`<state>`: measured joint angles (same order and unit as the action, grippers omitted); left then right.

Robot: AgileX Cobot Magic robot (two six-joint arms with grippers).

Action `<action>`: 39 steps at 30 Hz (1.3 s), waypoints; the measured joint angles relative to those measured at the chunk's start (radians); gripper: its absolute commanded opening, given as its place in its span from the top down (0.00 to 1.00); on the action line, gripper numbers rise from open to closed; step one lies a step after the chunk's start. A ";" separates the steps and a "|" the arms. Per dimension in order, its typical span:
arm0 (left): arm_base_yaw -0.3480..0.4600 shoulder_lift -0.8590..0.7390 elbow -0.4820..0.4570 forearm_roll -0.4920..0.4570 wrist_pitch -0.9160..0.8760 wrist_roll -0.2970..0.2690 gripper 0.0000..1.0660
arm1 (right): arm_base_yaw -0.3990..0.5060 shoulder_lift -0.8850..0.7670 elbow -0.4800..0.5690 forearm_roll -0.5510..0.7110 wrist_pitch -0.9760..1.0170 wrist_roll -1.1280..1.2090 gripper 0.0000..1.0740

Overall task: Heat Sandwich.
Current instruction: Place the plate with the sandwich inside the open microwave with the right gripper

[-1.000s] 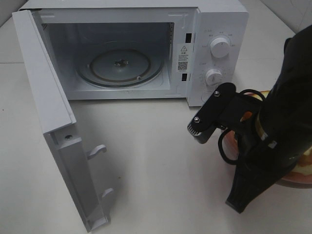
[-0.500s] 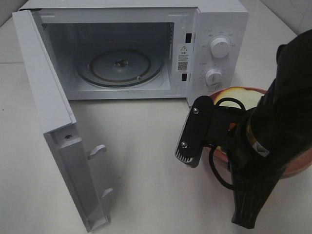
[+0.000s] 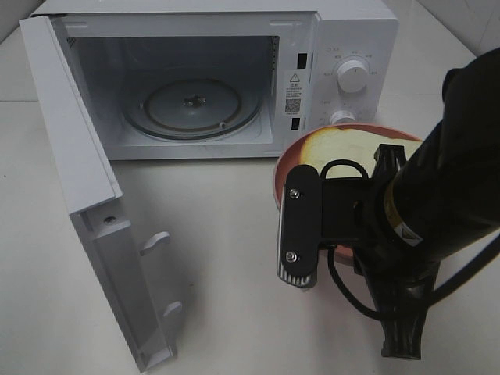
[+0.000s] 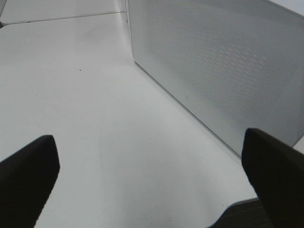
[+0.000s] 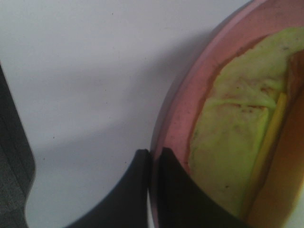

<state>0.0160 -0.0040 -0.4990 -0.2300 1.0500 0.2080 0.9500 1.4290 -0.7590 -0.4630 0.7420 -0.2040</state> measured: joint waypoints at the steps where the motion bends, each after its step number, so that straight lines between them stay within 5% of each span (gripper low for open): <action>1: 0.000 0.000 0.000 0.000 0.000 0.000 0.06 | 0.000 0.000 0.000 0.000 -0.013 0.000 1.00; 21: 0.000 0.000 0.000 0.000 0.000 0.000 0.06 | -0.002 0.000 0.000 0.017 -0.051 -0.429 1.00; 39: 0.000 0.000 0.000 0.000 0.000 0.000 0.06 | -0.236 0.000 0.000 0.336 -0.146 -1.119 1.00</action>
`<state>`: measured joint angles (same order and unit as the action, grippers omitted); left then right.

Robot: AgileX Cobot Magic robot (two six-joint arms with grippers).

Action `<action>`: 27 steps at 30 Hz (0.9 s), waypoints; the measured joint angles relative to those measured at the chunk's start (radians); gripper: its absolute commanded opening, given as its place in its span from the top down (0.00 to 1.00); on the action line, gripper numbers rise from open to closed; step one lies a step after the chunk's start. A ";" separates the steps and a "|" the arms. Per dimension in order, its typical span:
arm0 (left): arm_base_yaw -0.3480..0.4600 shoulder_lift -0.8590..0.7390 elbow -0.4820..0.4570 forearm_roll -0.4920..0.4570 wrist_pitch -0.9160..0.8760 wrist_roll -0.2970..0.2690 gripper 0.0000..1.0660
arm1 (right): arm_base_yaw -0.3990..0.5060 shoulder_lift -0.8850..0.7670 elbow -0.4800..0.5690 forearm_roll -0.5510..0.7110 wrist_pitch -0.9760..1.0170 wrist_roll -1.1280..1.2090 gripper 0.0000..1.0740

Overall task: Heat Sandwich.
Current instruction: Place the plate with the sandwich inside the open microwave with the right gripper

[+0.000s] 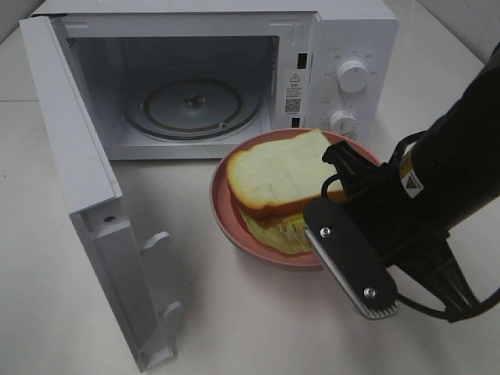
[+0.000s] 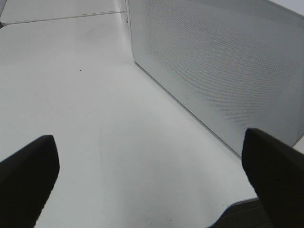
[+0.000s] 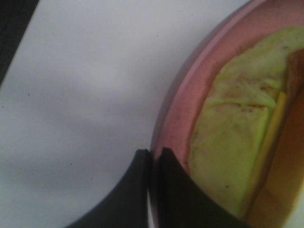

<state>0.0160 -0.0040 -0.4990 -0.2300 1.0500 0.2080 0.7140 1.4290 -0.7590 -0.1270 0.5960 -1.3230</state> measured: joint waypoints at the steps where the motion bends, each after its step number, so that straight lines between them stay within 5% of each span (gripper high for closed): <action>1: 0.000 0.000 0.000 0.000 0.000 0.000 0.06 | -0.014 0.000 0.000 0.016 -0.002 -0.036 1.00; 9: 0.000 0.000 0.000 0.000 0.000 0.000 0.06 | -0.102 0.000 0.000 0.120 0.003 -0.251 1.00; 27: 0.000 0.000 0.000 0.000 0.000 0.000 0.06 | -0.072 0.020 -0.093 0.203 0.022 -0.269 1.00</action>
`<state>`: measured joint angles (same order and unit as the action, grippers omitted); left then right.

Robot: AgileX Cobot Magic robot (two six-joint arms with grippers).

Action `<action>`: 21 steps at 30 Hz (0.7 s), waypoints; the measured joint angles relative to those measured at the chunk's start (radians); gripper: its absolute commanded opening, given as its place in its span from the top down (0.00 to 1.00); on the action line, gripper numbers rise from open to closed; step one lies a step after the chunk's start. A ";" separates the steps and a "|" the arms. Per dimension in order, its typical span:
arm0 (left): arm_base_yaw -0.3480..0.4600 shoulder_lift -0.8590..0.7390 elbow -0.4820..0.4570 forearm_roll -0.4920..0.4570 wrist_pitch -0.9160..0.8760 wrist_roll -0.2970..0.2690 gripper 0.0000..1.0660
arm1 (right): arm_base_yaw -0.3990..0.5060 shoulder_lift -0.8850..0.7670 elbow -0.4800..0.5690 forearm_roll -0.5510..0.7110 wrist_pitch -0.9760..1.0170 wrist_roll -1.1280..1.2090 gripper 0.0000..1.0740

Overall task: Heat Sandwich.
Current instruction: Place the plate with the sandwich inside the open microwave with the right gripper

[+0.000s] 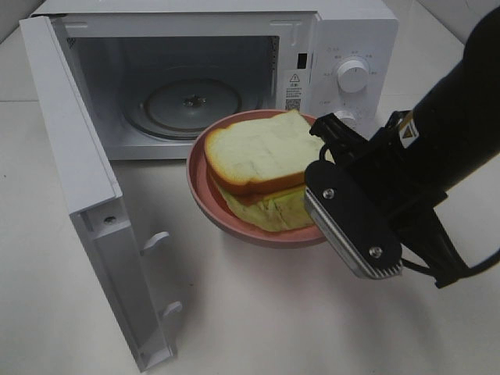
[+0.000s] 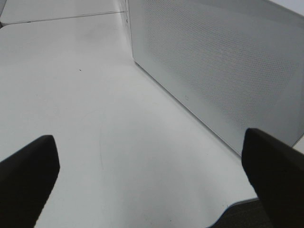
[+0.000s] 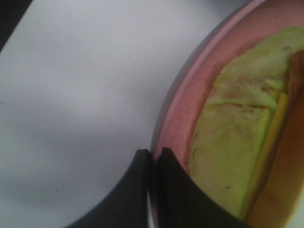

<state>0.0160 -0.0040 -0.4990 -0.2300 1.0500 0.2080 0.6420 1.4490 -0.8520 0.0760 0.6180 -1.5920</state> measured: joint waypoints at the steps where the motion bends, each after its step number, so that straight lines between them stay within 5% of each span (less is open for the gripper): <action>1: 0.000 0.000 0.000 0.000 0.000 0.000 0.06 | 0.000 0.007 -0.009 0.005 0.000 0.000 1.00; 21: 0.000 0.000 0.000 0.000 0.000 0.000 0.06 | 0.040 0.199 -0.247 0.064 0.099 0.000 1.00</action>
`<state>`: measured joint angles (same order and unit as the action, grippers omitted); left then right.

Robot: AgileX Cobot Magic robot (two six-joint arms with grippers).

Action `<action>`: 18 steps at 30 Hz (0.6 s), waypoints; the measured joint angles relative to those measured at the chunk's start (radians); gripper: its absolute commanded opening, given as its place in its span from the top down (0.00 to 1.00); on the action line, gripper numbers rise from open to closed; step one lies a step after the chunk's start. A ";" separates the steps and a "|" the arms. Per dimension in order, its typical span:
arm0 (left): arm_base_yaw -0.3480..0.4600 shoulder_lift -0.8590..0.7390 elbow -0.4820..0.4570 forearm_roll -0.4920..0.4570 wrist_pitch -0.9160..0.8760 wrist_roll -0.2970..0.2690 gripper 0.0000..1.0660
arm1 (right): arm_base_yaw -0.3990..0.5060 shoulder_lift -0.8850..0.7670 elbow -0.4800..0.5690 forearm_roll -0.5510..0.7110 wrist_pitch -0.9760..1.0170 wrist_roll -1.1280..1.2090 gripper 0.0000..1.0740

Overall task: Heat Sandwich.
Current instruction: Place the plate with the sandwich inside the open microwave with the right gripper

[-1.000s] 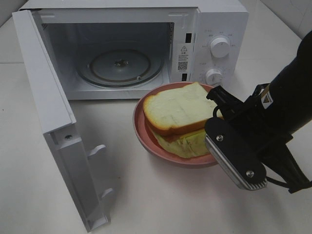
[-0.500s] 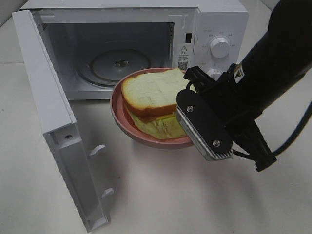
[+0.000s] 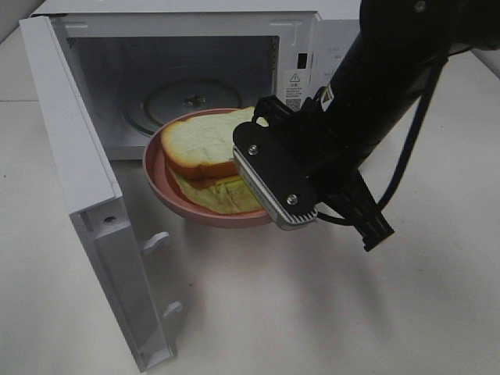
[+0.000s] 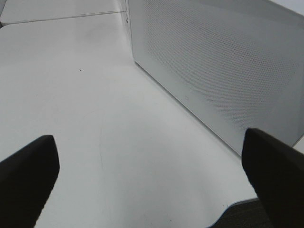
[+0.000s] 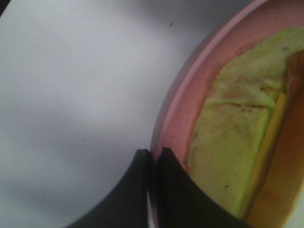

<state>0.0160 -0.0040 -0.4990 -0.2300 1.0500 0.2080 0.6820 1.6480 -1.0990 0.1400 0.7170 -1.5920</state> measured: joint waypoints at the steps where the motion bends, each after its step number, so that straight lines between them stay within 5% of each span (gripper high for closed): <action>1: 0.000 0.000 0.000 0.000 0.000 0.000 0.06 | 0.000 0.016 -0.020 0.000 0.010 0.001 1.00; 18: 0.000 0.000 0.000 0.000 0.000 0.000 0.06 | -0.001 0.183 -0.235 -0.001 0.081 0.030 1.00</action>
<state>0.0160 -0.0040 -0.4990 -0.2300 1.0500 0.2080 0.6810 1.8310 -1.3340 0.1390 0.7980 -1.5620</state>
